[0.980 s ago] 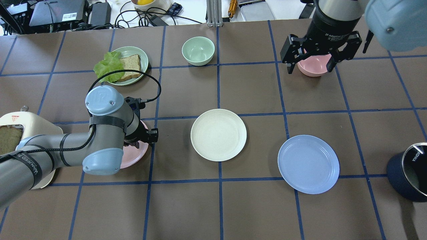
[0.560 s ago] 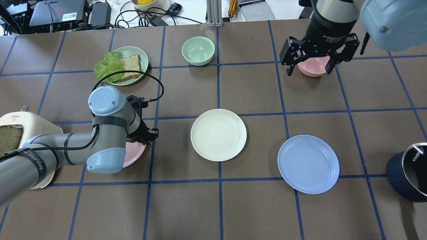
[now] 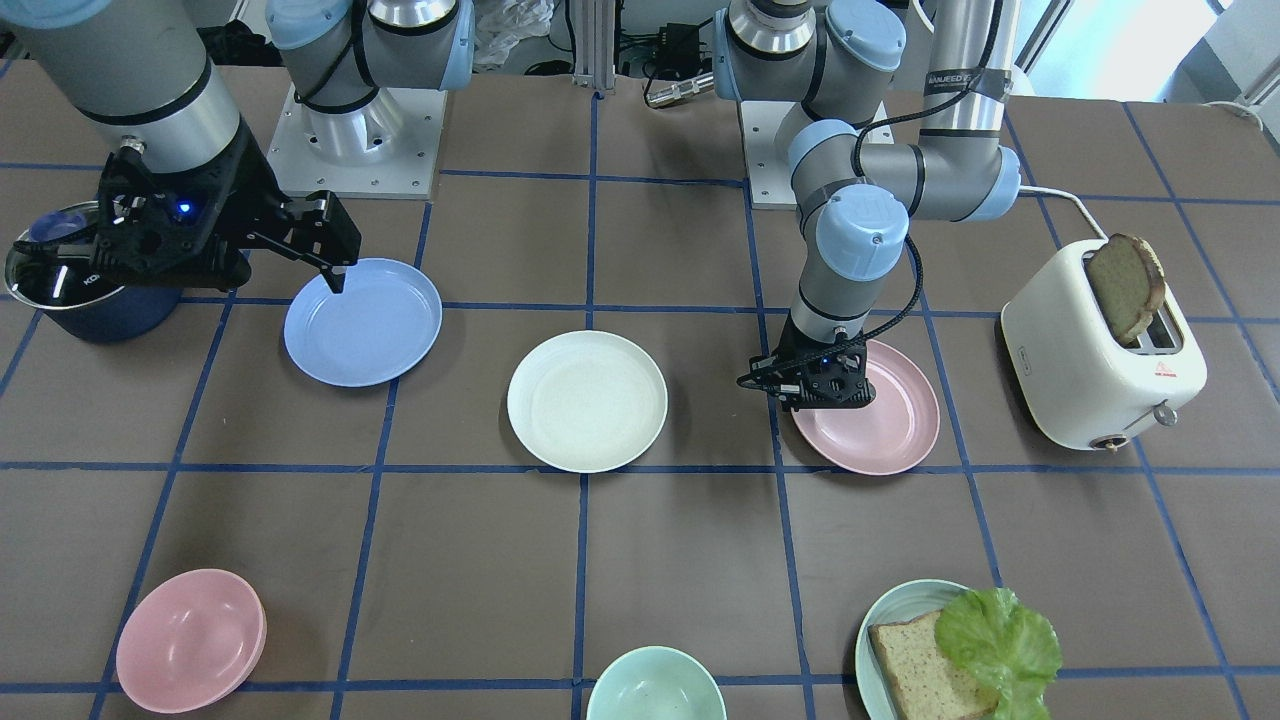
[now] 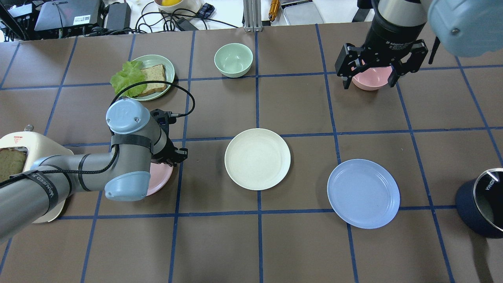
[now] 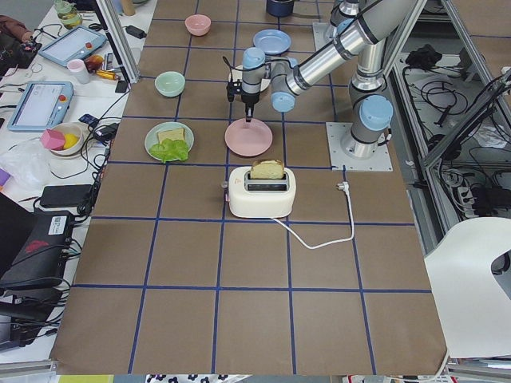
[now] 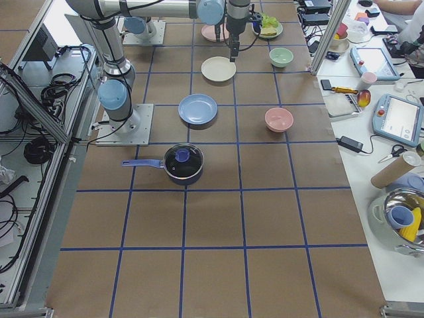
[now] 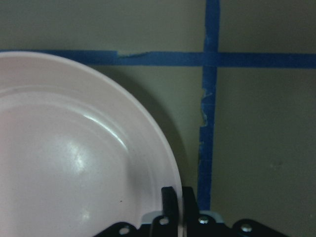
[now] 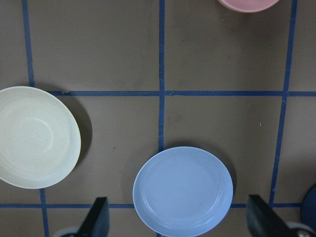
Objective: Stack three plates with pink and blue
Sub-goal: 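Lift the pink plate toward the cream plate while the right gripper reaches the blue plate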
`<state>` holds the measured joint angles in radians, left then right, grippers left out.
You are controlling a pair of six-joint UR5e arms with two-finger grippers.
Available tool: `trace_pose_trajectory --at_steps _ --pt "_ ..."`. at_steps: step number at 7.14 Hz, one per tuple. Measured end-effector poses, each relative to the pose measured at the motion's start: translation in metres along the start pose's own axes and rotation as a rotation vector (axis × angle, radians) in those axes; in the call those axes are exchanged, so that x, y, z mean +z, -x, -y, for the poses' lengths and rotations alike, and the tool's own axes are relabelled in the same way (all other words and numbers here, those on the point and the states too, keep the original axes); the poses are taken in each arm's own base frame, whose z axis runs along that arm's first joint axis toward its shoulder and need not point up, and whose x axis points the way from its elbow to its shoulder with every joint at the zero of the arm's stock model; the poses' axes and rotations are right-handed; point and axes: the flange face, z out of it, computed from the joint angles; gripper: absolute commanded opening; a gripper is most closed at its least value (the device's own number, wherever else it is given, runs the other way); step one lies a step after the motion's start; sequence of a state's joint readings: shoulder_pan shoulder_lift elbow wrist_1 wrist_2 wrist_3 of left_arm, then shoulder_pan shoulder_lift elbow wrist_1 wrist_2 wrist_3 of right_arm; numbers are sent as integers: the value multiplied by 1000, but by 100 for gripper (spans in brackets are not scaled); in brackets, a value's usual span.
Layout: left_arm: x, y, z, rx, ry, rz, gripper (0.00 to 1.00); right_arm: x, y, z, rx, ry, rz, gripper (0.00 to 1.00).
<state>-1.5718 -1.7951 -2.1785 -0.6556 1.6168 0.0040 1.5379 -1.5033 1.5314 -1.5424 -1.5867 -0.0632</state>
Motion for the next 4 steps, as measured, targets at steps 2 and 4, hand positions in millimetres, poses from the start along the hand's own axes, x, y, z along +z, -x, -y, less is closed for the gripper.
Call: trace_pose_trajectory --at_steps 2,4 --pt "-27 -30 18 81 -28 95 0 34 -46 -2 -30 66 -14 97" --pt "-57 -62 37 144 1 120 0 75 -90 -7 -39 102 -31 97"
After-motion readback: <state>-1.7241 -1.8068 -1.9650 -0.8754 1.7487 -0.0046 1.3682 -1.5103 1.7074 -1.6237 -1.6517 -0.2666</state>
